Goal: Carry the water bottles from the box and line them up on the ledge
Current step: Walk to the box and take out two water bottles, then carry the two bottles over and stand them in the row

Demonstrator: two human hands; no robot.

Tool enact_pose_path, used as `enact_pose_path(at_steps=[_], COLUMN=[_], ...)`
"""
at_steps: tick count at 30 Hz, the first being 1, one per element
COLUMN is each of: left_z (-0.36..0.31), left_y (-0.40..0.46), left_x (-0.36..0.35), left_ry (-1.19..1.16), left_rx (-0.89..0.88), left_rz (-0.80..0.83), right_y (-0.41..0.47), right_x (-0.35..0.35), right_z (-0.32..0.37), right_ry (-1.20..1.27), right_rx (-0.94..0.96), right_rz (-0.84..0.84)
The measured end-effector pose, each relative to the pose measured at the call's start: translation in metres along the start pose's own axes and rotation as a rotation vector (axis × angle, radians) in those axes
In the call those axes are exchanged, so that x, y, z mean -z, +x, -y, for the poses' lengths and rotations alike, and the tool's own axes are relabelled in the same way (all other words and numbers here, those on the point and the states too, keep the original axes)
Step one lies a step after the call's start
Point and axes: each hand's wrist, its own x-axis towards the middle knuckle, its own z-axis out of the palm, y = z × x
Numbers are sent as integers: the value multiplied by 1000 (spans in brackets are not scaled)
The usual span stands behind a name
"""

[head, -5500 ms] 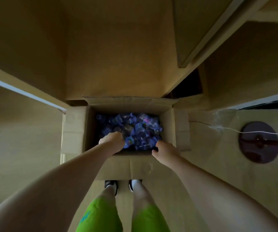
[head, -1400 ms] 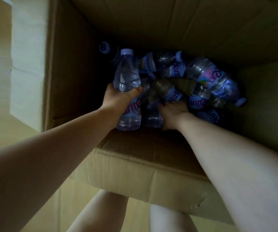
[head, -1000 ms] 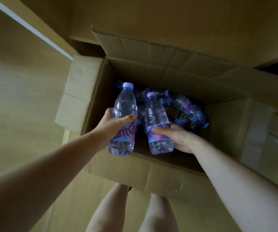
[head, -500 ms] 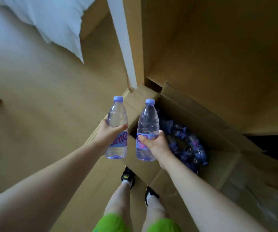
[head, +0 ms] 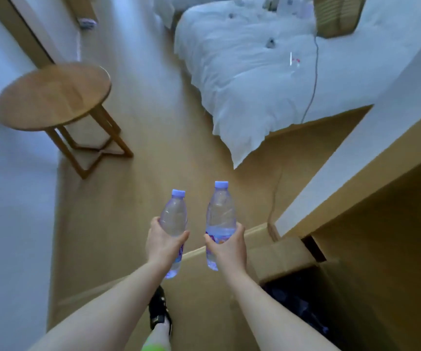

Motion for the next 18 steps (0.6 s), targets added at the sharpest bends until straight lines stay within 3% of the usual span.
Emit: enact_pose_path(at_steps=[7, 11, 18], left_z=[-32, -58, -112], left_y=[115, 188, 294], left_x=[106, 167, 228], left_ry=[-108, -121, -183], left_rx=[-2, 1, 25], left_rz=[-124, -159, -219], right_y=[50, 85, 149], right_x=[-119, -183, -250], right_z=[110, 177, 276], right_ry=[-98, -182, -206], right_rx=[124, 210, 373], right_rz=[20, -56, -73])
